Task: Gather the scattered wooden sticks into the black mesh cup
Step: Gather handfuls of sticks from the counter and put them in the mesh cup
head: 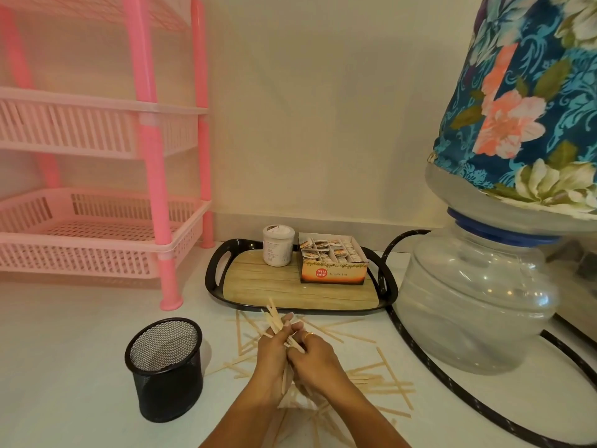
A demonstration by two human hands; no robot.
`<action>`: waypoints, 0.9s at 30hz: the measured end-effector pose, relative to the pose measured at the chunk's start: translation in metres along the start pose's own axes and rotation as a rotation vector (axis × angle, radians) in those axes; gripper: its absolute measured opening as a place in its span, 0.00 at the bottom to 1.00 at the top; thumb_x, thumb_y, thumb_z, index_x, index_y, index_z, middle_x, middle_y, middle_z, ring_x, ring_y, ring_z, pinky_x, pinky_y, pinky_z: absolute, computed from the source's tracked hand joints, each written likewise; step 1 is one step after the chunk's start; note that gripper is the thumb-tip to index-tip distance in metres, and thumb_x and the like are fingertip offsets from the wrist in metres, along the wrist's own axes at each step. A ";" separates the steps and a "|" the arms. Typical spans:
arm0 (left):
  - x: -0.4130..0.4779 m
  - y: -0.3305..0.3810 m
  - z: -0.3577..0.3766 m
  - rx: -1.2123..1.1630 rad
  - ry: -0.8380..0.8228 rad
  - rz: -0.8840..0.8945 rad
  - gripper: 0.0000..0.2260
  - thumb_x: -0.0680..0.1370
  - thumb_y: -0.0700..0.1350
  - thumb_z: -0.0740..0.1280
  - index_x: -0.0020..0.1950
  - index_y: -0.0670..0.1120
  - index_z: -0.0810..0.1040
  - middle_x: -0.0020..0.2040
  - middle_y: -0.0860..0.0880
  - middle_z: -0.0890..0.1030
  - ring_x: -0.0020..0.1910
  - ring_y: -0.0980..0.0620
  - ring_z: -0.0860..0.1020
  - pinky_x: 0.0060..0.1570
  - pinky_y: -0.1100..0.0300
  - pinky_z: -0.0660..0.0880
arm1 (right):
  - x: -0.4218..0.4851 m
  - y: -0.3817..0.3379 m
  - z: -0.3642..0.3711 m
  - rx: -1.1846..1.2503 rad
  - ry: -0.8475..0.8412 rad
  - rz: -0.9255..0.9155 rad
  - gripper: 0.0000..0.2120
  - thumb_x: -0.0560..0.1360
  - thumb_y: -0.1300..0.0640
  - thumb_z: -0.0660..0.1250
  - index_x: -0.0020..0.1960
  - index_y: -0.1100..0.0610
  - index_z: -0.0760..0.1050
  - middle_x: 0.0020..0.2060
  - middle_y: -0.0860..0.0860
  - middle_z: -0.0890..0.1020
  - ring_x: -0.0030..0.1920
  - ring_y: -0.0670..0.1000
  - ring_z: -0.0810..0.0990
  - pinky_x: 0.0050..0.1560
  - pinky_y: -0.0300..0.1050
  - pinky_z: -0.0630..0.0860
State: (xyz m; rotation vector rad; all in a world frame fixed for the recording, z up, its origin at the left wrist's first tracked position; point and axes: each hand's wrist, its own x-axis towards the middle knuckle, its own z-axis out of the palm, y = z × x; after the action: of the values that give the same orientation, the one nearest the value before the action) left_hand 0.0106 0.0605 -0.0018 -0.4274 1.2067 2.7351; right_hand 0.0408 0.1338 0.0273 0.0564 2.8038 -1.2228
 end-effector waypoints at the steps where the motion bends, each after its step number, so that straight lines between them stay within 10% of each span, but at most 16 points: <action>1: 0.002 0.001 -0.001 -0.001 0.009 0.004 0.09 0.80 0.38 0.57 0.51 0.41 0.77 0.37 0.44 0.81 0.33 0.51 0.81 0.35 0.57 0.79 | -0.001 0.001 0.000 0.024 0.015 -0.016 0.16 0.76 0.52 0.59 0.61 0.53 0.74 0.55 0.52 0.80 0.52 0.51 0.78 0.48 0.42 0.70; 9: 0.003 0.015 0.006 0.014 0.082 0.149 0.07 0.80 0.41 0.59 0.47 0.44 0.76 0.32 0.45 0.73 0.23 0.56 0.76 0.24 0.64 0.74 | -0.003 0.009 -0.012 0.266 0.283 0.019 0.05 0.75 0.57 0.63 0.45 0.56 0.78 0.48 0.52 0.81 0.49 0.50 0.77 0.50 0.43 0.72; 18: -0.010 0.028 0.022 0.213 0.012 0.397 0.07 0.77 0.46 0.64 0.43 0.44 0.74 0.23 0.53 0.68 0.17 0.59 0.63 0.17 0.68 0.62 | -0.011 0.000 -0.006 0.676 -0.169 0.172 0.19 0.80 0.47 0.55 0.46 0.59 0.77 0.35 0.52 0.81 0.37 0.52 0.82 0.42 0.45 0.77; 27: -0.018 0.035 0.035 0.176 -0.050 0.525 0.09 0.77 0.45 0.63 0.39 0.43 0.75 0.20 0.56 0.63 0.20 0.60 0.61 0.22 0.67 0.60 | -0.011 0.004 -0.010 0.945 -0.220 0.333 0.21 0.80 0.47 0.54 0.44 0.61 0.76 0.32 0.54 0.83 0.35 0.53 0.81 0.46 0.50 0.78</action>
State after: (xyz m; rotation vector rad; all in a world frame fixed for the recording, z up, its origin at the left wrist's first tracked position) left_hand 0.0125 0.0630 0.0511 -0.0180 1.7359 2.9813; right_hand 0.0511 0.1438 0.0319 0.3889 1.7171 -2.1309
